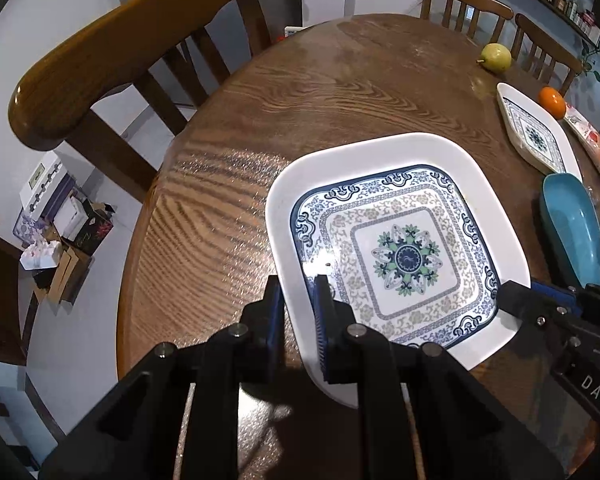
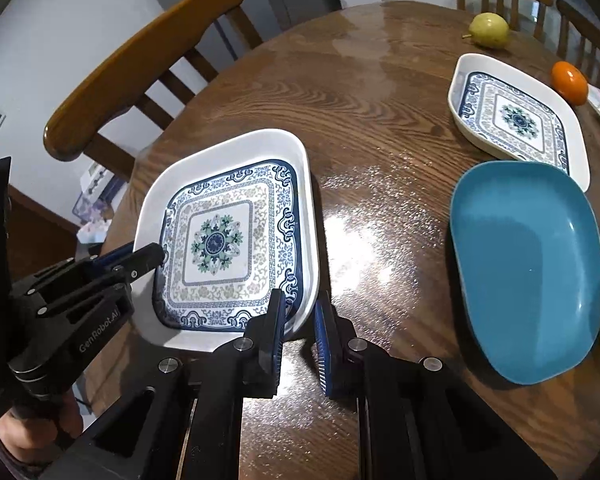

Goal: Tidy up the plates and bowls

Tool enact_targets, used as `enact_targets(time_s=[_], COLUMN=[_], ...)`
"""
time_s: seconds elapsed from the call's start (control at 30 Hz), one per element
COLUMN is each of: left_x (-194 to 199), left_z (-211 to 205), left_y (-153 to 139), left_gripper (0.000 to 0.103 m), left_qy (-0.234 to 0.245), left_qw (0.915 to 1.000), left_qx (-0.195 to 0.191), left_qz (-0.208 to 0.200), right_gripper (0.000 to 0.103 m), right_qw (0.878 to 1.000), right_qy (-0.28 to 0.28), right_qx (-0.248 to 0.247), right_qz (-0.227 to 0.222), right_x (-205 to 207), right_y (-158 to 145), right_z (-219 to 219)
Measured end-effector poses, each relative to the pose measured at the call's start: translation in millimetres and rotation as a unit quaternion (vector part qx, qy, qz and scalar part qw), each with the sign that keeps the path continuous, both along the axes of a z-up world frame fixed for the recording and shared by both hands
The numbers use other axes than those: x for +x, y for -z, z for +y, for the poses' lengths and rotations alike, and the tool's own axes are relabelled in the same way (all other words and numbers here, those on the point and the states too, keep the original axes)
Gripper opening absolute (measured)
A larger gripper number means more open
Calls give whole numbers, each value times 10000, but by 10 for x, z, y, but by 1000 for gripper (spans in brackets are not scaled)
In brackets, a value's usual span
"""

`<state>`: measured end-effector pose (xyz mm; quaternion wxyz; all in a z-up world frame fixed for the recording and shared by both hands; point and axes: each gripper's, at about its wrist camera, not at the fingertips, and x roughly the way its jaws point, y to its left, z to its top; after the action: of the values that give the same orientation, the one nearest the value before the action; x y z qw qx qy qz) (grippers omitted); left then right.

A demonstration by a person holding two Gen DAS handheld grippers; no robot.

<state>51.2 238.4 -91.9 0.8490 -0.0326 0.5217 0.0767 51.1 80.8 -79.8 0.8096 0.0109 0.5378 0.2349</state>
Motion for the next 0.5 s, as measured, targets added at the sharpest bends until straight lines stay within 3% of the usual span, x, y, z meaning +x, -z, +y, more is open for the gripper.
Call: enact_targets(time_s=[0.17,0.2,0.3,0.33,0.5], left_x=[24,11,-72,-83,-222], left_z=[-55,-72,-123,-137,-231], left_y=[-27,-43,-148,-180,-425], left_gripper=[18,26,68,74,81], left_qy=[57,70,59,43,5], left_qw=[10000,9999,9996,9994,9980], left_qx=[-12,-1,178,213,301], left_qz=[-48,-72,-233,-273,-554], right_gripper=[17,17,19,21,27], right_qw=[9999,9998,9997,9996,9982], right_qy=[38,41,45,44,9], right_qx=[-142,-172,-159,-144,0], right_qz=[-15,-46,-169,-238,-600], right_x=[28,16,-30,-56,-226], right_y=[-13,-27,-109,-158,-446], right_z=[-18,-29,-68,-92,-277])
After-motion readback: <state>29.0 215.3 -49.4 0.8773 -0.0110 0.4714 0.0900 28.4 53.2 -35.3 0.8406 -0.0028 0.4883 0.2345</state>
